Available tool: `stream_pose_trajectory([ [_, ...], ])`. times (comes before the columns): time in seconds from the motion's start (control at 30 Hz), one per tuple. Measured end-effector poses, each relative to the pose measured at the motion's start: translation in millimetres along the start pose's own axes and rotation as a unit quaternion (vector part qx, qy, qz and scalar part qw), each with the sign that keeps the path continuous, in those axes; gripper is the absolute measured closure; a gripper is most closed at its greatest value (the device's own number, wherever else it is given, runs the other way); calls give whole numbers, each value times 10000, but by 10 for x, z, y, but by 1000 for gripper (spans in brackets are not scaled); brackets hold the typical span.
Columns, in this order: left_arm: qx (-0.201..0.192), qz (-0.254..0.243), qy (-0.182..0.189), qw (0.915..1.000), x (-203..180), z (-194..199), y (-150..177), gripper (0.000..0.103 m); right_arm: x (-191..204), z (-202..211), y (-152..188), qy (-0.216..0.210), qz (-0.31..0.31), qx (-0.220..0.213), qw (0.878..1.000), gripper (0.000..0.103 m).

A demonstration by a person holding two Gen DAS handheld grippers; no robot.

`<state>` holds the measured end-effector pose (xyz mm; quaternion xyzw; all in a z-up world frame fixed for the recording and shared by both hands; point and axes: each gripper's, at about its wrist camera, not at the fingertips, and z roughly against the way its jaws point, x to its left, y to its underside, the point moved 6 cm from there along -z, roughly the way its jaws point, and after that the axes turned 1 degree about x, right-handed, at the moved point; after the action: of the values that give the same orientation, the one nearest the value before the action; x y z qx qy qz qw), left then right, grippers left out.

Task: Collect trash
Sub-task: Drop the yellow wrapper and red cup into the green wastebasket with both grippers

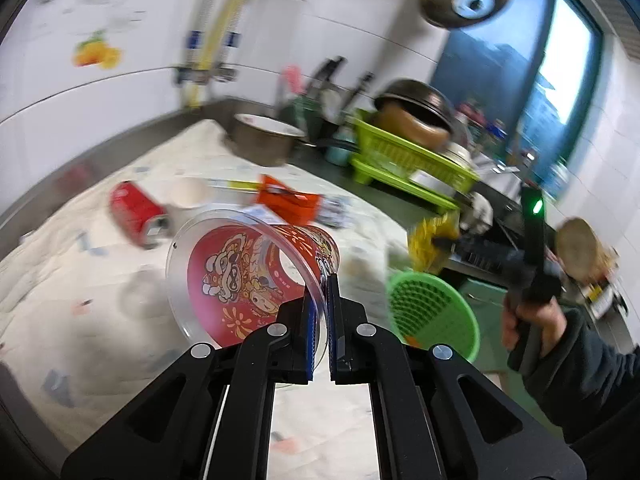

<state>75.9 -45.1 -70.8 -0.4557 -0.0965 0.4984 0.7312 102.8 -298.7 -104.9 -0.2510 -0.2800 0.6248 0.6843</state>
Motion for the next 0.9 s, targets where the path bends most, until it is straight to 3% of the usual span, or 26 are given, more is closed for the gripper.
stream_pose_trajectory([
  [0.17,305,-478,467,9973,-542,-324,3,99,-651,-111,663,673,-344,563,9956,88],
  [0.33,574,-872,836,9910,-1014,-614,46,99,-1013,-315,1140,779,-842,943,9889,81],
  [0.43,776,-1024,977,9869,-1231,-801,102,99,-1151,-404,1320,747,-1086,1044,9858,68],
  [0.5,914,-1048,1082,9844,-1334,-927,145,99,-1199,-407,1385,858,-1137,1041,9843,51],
  [0.63,1154,-1172,1222,9788,-1539,-1161,234,99,-1309,-251,1429,877,-1288,873,9839,37],
  [0.9,1812,-1317,1487,9632,-1975,-1856,540,99,-1521,306,1492,996,-1665,414,9801,29],
])
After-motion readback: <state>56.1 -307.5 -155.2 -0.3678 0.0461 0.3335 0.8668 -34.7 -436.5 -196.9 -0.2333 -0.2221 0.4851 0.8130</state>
